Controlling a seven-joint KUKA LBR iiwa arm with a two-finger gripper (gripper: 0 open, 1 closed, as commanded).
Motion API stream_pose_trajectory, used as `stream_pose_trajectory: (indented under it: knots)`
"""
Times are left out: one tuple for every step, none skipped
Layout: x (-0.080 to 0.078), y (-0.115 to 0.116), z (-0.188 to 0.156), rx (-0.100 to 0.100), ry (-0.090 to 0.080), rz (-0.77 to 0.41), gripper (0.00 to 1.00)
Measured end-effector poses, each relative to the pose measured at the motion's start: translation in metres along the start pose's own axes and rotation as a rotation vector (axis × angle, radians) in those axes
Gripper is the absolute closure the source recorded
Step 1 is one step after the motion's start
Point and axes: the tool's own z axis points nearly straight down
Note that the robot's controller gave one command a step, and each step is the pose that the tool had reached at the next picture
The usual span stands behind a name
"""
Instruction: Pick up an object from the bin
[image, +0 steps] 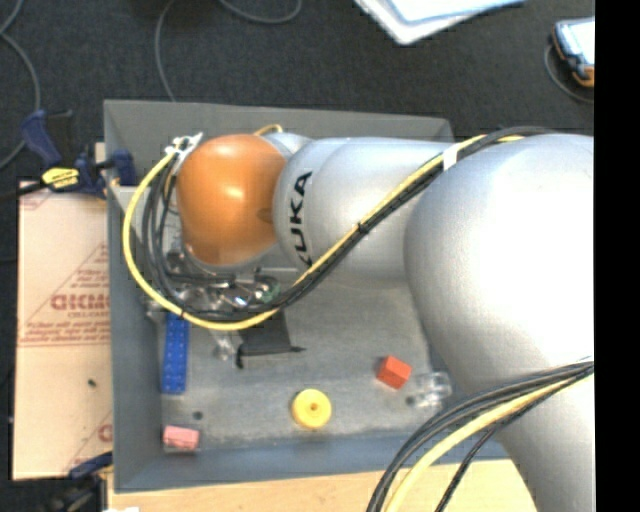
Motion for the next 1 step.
stream_pose_trajectory:
  knots:
    - [0.0014, 0.0012, 0.0263, 0.016, -0.008, -0.289, 0.00]
